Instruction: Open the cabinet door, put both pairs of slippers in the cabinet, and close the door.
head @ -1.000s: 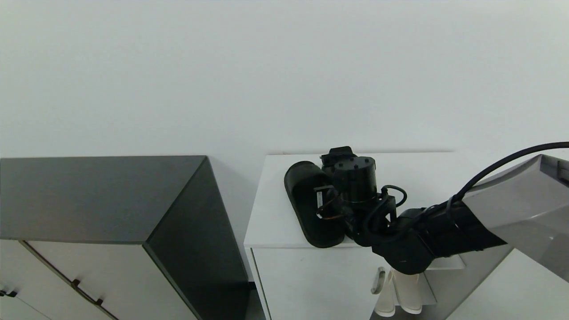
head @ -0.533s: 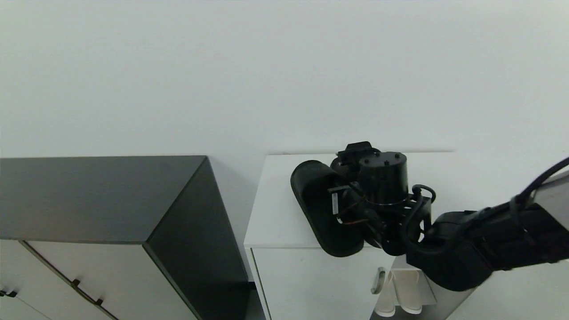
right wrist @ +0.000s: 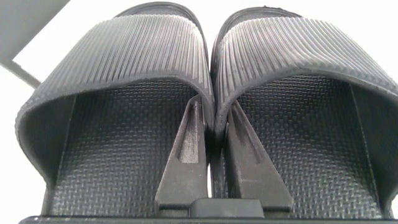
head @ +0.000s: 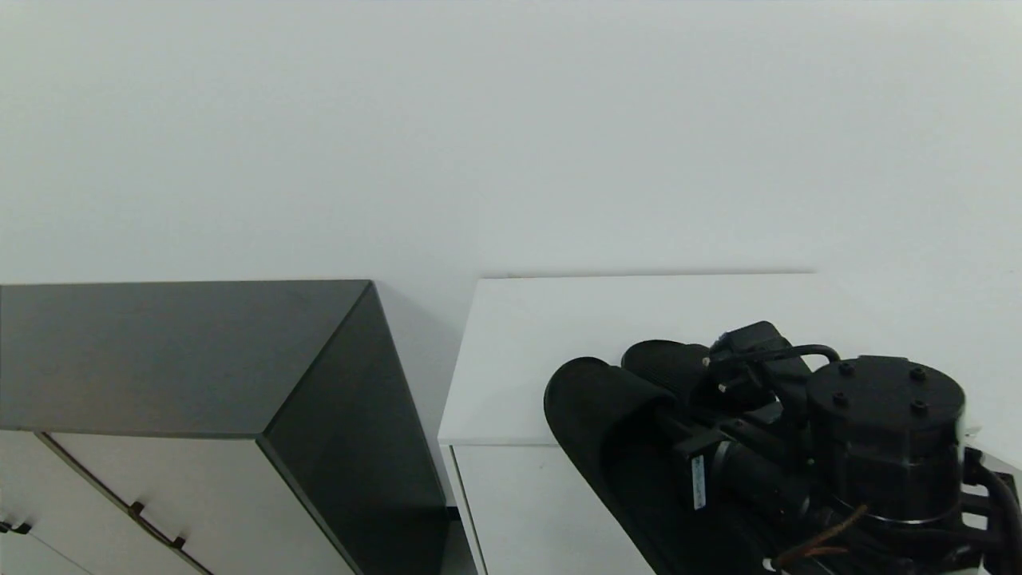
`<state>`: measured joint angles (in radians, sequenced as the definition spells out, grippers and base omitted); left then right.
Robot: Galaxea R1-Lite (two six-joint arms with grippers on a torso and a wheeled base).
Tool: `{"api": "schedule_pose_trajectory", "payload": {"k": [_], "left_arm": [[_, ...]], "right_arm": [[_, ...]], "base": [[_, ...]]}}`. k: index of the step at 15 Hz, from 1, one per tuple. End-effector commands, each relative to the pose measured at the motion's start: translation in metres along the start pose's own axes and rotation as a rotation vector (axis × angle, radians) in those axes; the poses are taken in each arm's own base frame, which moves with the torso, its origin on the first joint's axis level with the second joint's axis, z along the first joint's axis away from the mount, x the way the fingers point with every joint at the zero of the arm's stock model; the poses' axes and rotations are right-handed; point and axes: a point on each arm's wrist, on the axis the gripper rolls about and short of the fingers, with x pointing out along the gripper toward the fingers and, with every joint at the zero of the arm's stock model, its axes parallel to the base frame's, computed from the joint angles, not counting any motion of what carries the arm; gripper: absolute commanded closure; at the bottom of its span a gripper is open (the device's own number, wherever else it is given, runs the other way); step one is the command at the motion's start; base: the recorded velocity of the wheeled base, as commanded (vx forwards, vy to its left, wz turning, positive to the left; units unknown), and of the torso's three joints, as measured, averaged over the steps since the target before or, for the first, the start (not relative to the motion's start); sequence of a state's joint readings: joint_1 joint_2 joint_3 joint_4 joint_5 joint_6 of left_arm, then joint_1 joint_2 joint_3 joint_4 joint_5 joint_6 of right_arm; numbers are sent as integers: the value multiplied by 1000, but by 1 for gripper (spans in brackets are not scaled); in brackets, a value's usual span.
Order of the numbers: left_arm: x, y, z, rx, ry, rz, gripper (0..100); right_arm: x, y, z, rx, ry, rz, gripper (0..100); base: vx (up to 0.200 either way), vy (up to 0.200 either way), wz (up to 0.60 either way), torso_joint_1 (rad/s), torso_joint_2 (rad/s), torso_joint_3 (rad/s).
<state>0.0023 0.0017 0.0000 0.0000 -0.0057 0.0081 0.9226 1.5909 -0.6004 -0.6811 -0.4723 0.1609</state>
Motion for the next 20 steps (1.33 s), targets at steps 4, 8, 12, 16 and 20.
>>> {"api": "schedule_pose_trajectory", "payload": {"k": [4, 8, 12, 16, 20], "left_arm": [[0, 0, 0, 1, 0, 0, 100], [0, 0, 0, 1, 0, 0, 100], [0, 0, 0, 0, 0, 0, 100], [0, 0, 0, 0, 0, 0, 100], [0, 0, 0, 0, 0, 0, 100]], "right_arm": [[-11, 3, -1, -3, -6, 30, 100], [-8, 4, -5, -8, 8, 34, 100], [-8, 4, -6, -11, 12, 33, 100], [-7, 4, -7, -13, 15, 32, 100], [-7, 4, -9, -16, 22, 31, 100]], "base": [[-50, 0, 0, 1, 2, 1], [-200, 0, 0, 7, 5, 1], [-200, 0, 0, 1, 2, 2], [0, 0, 0, 0, 0, 0], [0, 0, 0, 0, 0, 0]]}}
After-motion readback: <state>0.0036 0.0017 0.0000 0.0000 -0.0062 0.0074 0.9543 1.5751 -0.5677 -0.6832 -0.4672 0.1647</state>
